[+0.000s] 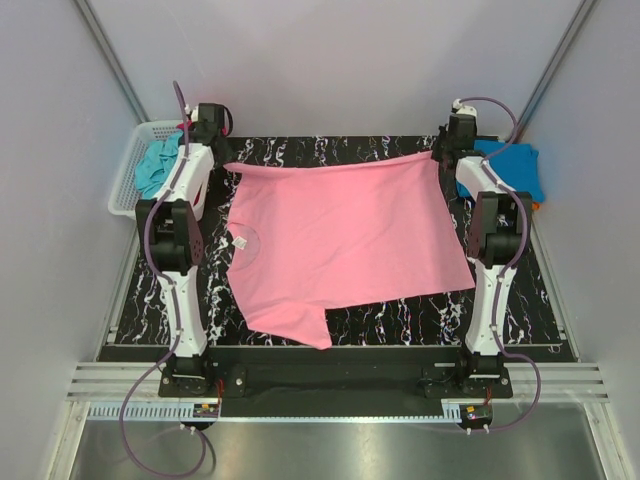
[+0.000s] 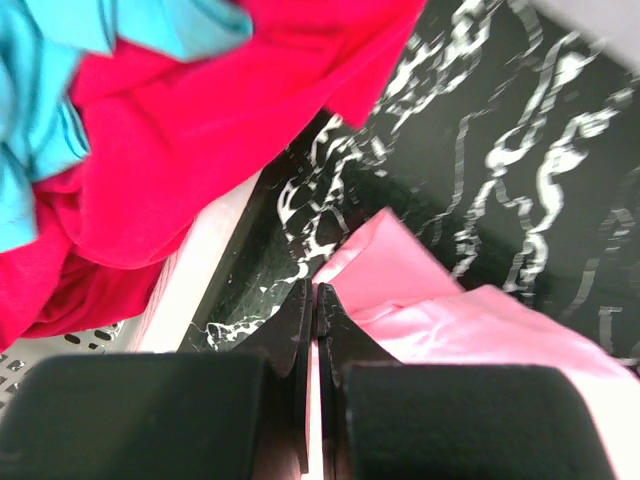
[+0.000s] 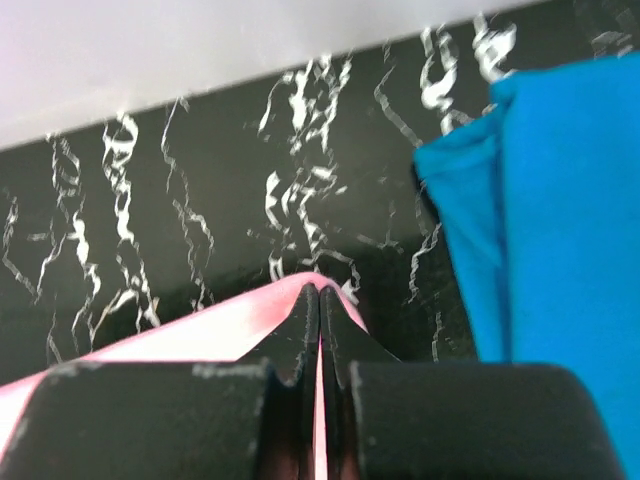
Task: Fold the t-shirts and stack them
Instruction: Fold the tshirt
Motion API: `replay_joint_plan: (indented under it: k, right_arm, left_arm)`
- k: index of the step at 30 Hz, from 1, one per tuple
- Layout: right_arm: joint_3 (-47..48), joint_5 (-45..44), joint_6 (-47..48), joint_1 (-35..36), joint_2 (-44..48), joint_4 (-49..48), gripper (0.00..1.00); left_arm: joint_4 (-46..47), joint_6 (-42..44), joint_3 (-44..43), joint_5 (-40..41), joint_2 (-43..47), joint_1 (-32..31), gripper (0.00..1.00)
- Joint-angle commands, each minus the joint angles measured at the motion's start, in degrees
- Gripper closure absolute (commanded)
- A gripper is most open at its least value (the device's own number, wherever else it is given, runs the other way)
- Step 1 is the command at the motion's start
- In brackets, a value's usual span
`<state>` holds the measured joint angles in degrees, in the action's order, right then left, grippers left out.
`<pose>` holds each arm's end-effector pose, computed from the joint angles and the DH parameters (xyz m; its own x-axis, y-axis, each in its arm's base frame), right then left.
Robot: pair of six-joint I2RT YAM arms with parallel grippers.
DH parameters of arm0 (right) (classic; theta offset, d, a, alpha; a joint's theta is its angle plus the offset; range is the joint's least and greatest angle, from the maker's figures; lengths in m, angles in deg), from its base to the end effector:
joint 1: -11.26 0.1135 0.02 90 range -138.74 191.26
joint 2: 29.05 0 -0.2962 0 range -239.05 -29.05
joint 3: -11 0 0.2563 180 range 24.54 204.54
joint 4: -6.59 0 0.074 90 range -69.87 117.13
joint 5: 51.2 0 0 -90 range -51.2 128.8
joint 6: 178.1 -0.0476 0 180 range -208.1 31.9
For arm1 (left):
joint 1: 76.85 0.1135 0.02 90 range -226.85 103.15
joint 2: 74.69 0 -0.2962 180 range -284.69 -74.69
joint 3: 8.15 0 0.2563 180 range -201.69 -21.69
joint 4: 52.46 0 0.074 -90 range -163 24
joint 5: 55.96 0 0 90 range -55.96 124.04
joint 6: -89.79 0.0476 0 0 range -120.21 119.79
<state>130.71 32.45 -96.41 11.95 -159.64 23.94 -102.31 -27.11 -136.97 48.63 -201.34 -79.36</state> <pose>0.5713 0.0016 0.2327 -0.4557 0.1382 -0.8794 0.1529 0.9853 0.0756 0.5338 -0.0114 0.2721 -0.6013 -0.4119 -0.6847 -0.4475 0.8835 -0.1385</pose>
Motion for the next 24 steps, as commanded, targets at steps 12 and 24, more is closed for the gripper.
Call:
replay_joint_plan:
  k: [12, 24]
  right_arm:
    - [-0.78, 6.79, -2.58, -0.42, 2.25, 2.78, 1.0]
    - [-10.02, 3.36, -3.11, -0.34, 11.66, -0.03, 1.0]
  left_arm:
    - [2.92, -1.49, 2.42, -1.85, 7.29, -1.63, 1.0]
    - [2.92, -2.37, 11.56, 0.97, 15.9, -3.47, 1.0]
